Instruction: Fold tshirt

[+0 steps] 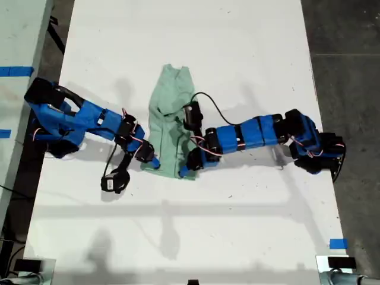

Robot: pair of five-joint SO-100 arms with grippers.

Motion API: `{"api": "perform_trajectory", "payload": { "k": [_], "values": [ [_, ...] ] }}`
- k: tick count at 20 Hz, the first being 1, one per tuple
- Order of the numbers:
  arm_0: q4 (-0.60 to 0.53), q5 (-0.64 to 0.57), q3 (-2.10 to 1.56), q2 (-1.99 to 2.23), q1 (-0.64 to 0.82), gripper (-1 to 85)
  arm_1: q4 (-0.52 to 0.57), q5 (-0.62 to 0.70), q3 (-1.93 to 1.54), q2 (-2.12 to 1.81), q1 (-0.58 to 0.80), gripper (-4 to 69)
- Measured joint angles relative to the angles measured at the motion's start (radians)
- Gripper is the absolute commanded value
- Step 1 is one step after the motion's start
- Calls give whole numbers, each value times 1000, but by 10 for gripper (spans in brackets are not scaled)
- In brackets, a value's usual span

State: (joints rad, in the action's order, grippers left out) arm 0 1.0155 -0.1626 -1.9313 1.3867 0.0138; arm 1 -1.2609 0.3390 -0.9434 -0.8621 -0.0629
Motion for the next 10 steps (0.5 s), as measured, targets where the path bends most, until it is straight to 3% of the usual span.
{"api": "perform_trajectory", "payload": {
  "k": [2,5,6,8,10],
  "values": [
    [-9,3,0,-26,0,150,15,-3,2,14,0,323],
    [-5,3,51,-75,0,48,18,-11,49,67,-8,254],
    [-12,3,74,-92,0,42,20,-12,67,81,-11,210],
    [-11,3,92,-104,0,32,29,-15,89,98,-17,-15],
    [3,-3,118,-123,-2,27,55,-26,98,104,-26,-14]
  ]
}}
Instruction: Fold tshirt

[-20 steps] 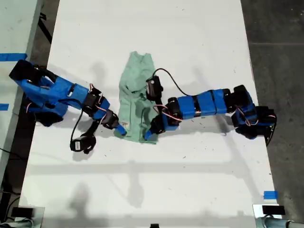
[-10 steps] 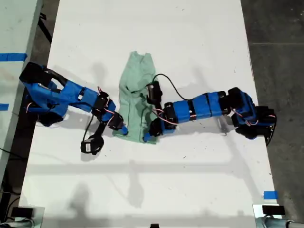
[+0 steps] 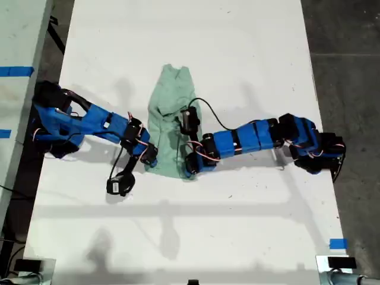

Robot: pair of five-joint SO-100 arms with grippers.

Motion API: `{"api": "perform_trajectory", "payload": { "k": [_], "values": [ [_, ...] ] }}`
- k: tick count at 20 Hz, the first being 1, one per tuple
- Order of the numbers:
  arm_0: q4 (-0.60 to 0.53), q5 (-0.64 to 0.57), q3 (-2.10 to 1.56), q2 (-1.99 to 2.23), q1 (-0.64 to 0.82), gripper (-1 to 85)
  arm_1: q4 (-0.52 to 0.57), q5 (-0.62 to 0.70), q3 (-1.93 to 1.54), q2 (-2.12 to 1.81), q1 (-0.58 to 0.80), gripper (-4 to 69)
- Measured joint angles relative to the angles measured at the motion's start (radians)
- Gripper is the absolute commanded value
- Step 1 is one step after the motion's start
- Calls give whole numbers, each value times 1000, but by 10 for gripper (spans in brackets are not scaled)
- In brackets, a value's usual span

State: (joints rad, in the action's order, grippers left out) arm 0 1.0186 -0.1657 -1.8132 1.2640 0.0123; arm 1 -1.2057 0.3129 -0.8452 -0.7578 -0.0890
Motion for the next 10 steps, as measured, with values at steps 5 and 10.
{"api": "perform_trajectory", "payload": {
  "k": [5,10],
  "values": [
    [160,-34,176,-87,-46,26,0,5,2,-3,-20,-14],
    [443,6,637,-264,-189,26,-155,17,-5,-141,-132,-14]
  ]
}}
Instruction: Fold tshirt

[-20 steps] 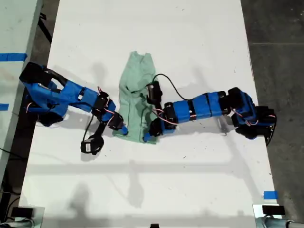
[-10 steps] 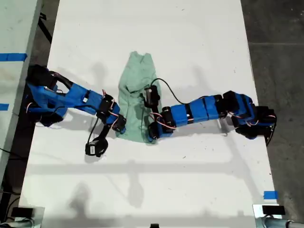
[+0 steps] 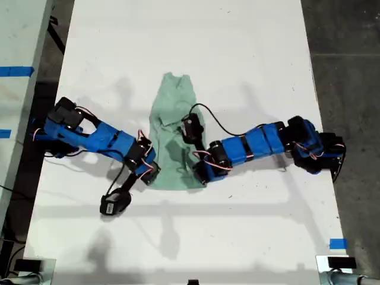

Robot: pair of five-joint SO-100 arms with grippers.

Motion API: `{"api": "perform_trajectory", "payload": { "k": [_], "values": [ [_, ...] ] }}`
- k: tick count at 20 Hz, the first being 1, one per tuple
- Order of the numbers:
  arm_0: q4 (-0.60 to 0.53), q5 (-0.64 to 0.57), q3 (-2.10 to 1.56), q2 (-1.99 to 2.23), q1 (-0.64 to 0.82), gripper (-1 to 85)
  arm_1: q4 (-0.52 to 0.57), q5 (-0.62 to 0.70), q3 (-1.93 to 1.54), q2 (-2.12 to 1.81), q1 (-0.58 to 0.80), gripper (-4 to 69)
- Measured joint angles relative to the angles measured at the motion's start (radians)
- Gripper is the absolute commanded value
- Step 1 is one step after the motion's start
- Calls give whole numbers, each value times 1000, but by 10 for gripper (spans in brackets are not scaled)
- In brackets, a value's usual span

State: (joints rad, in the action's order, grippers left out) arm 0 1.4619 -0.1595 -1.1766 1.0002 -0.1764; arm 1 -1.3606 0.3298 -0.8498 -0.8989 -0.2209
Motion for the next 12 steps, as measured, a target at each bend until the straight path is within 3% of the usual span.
{"api": "perform_trajectory", "payload": {
  "k": [3,7,12],
  "values": [
    [41,46,144,3,-72,26,-28,3,0,-112,-66,-14],
    [63,54,161,29,-64,28,-28,81,0,-140,-31,-14],
    [175,-84,156,210,135,36,3,273,0,-192,160,-14]
  ]
}}
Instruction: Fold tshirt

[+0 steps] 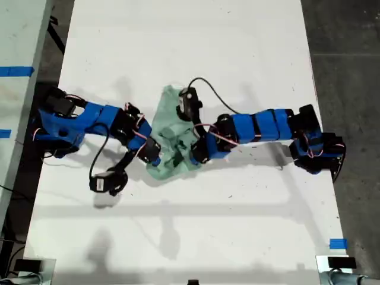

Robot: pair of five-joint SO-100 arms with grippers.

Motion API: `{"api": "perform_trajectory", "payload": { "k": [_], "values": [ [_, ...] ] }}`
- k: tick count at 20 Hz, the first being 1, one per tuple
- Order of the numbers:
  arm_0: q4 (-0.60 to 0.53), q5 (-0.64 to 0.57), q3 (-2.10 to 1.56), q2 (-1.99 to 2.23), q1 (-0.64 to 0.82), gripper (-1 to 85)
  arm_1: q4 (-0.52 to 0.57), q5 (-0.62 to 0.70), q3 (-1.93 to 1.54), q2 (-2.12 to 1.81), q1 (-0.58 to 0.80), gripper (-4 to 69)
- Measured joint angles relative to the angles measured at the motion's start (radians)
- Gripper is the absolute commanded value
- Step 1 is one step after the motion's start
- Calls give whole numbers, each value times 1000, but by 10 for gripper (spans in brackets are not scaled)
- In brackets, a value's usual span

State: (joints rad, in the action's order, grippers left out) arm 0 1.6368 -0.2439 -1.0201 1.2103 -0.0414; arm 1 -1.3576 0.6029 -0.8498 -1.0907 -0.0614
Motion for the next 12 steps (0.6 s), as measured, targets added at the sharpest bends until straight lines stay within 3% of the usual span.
{"api": "perform_trajectory", "payload": {
  "k": [7,11,12],
  "values": [
    [11,-336,-14,117,491,32,3,221,-11,-152,345,-14],
    [8,-402,-14,103,620,38,48,258,-44,-152,459,-17],
    [6,-410,-14,101,635,54,57,262,-44,-152,465,25]
  ]
}}
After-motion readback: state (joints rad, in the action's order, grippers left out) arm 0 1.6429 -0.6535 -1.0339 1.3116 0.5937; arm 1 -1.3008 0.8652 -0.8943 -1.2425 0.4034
